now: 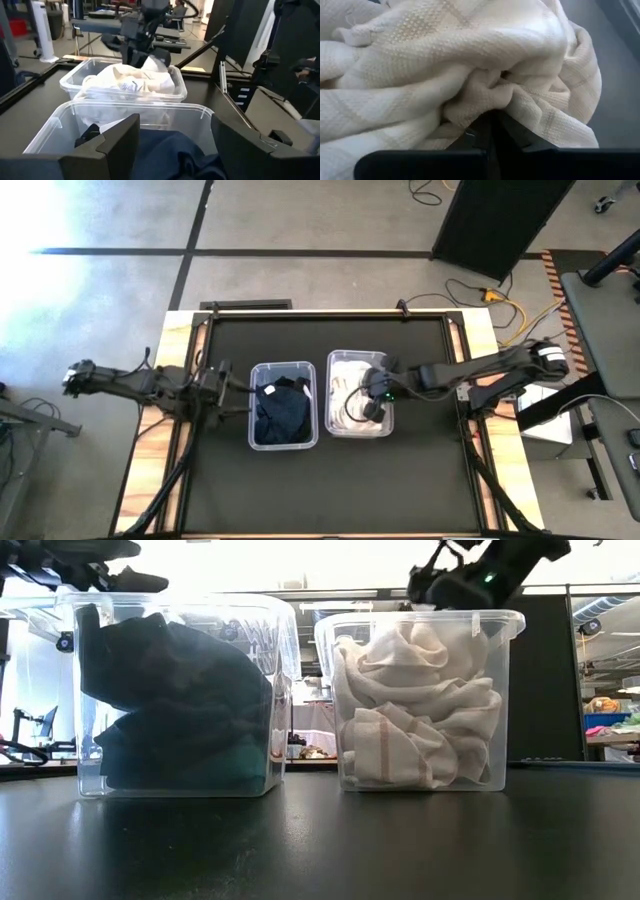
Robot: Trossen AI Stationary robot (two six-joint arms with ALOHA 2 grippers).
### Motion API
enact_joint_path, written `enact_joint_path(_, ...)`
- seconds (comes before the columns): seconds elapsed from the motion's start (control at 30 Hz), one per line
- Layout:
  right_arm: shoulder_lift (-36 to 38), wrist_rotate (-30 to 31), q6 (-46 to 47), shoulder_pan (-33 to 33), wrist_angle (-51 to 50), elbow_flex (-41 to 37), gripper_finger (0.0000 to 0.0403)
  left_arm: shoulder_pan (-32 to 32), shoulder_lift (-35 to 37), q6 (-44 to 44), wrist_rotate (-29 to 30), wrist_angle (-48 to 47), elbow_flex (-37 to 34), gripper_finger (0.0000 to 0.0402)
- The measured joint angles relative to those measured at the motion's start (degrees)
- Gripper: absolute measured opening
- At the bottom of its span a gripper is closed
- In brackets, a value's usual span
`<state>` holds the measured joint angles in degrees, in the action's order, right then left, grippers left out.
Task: Sort towels by color in basket
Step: Put the white towel into the right transparent bin, then return to Home Position
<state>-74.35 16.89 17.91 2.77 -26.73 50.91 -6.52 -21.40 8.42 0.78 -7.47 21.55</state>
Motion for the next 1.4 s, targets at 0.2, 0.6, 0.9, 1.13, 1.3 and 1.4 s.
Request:
enact_joint_path(0.2,-5.3,0.0,-2.0,-0.5,-0.1,1.7,0.0016,-7.6,0.9,-1.8,7.3,4.2,-3.0,0.0231)
enact_joint_path(0.6,7.7,-0.6,-7.3,1.9,-0.6,3.6,0.0105,-12.6,4.5,-5.8,11.3,6.2,-5.1,0.0231)
enact_joint_path(0.9,21.5,-0.8,-11.5,8.5,11.2,-4.2,0.0191,-12.5,7.1,-4.0,12.2,11.6,-11.6,0.0231)
enact_joint_path(1.13,30.8,-6.8,-13.0,10.1,19.6,-13.7,0.0217,-12.5,8.1,-2.3,13.4,11.6,-12.7,0.0231)
enact_joint_path(1.3,36.7,-11.2,-17.7,10.1,31.5,-21.8,0.0219,-12.5,9.1,-1.4,13.8,12.3,-13.1,0.0231)
enact_joint_path(1.4,40.4,-11.1,-18.6,10.1,33.4,-25.5,0.0220,-12.5,9.7,-0.7,14.6,13.1,-15.2,0.0231)
